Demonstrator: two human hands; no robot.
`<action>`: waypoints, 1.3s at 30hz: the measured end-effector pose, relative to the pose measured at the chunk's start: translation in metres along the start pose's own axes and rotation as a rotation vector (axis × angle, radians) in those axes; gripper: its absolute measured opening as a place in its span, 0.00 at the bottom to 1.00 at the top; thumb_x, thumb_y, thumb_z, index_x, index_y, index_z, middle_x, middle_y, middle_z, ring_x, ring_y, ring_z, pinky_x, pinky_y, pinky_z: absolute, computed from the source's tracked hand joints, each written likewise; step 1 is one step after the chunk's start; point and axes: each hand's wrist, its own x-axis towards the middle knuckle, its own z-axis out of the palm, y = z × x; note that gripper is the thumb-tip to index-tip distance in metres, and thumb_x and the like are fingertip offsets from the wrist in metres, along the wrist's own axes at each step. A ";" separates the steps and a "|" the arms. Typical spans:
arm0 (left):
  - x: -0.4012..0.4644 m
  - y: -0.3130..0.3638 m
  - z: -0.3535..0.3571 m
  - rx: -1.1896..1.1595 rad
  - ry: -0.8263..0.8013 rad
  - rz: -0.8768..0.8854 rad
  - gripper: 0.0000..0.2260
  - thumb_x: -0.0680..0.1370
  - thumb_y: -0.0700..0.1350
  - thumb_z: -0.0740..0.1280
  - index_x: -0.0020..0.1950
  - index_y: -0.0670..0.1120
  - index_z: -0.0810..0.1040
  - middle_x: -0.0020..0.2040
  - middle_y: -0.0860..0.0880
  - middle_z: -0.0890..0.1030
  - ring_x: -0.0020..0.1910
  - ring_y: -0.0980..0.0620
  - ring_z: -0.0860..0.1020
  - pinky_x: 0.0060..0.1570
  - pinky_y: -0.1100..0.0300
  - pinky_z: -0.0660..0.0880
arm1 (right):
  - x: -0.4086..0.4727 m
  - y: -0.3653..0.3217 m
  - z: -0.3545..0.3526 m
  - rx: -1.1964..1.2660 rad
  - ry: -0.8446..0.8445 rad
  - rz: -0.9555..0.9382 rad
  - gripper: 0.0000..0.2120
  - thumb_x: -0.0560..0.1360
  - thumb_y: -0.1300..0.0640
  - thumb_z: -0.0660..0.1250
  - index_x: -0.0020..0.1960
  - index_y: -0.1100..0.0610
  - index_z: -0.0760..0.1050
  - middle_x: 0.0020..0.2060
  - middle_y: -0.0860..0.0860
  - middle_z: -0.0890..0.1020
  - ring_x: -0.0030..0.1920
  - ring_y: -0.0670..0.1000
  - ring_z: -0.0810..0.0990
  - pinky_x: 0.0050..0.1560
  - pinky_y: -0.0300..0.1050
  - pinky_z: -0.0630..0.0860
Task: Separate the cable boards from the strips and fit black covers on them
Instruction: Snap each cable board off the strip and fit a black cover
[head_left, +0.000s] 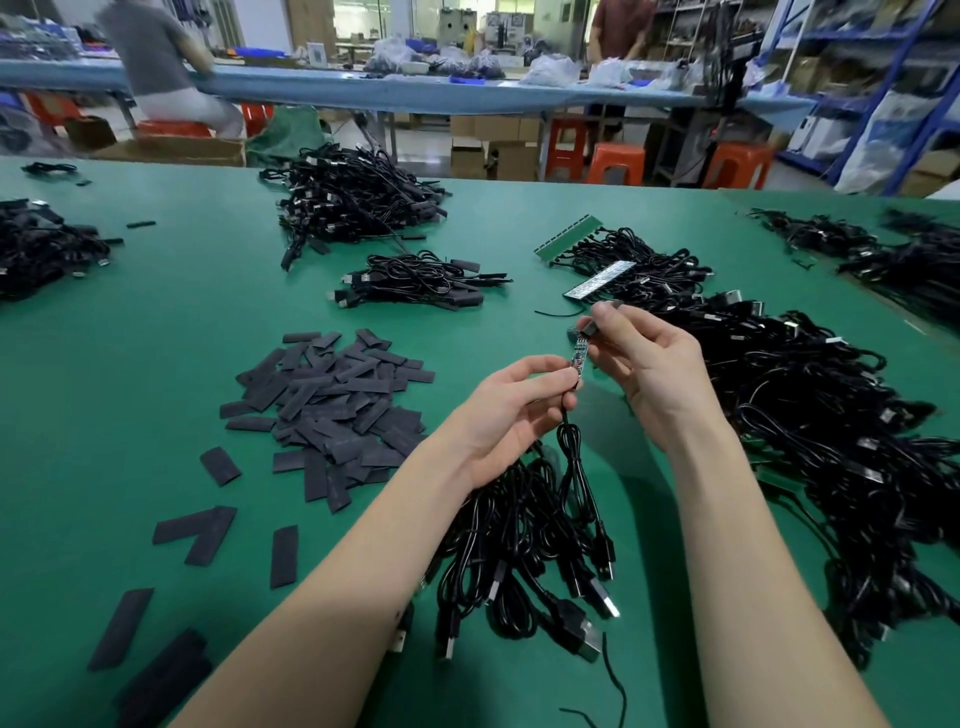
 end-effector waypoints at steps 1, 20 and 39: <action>0.000 0.000 0.000 0.006 -0.001 -0.003 0.06 0.76 0.36 0.70 0.51 0.44 0.77 0.38 0.50 0.83 0.33 0.58 0.79 0.32 0.69 0.75 | -0.001 -0.001 0.000 -0.022 -0.011 -0.004 0.01 0.75 0.60 0.74 0.45 0.57 0.84 0.41 0.54 0.87 0.41 0.46 0.84 0.42 0.34 0.79; -0.018 0.047 -0.018 0.289 -0.217 -0.062 0.10 0.72 0.35 0.69 0.46 0.45 0.70 0.38 0.46 0.81 0.33 0.55 0.75 0.28 0.69 0.67 | -0.008 -0.007 -0.004 0.008 -0.291 0.121 0.10 0.67 0.56 0.74 0.48 0.57 0.81 0.43 0.53 0.87 0.39 0.45 0.84 0.42 0.35 0.80; -0.023 0.061 -0.030 0.386 -0.208 0.049 0.11 0.73 0.34 0.72 0.46 0.45 0.71 0.39 0.47 0.78 0.35 0.52 0.77 0.33 0.67 0.72 | -0.014 -0.002 0.018 -0.016 -0.441 0.168 0.04 0.69 0.59 0.73 0.44 0.54 0.82 0.44 0.56 0.87 0.39 0.47 0.84 0.42 0.37 0.81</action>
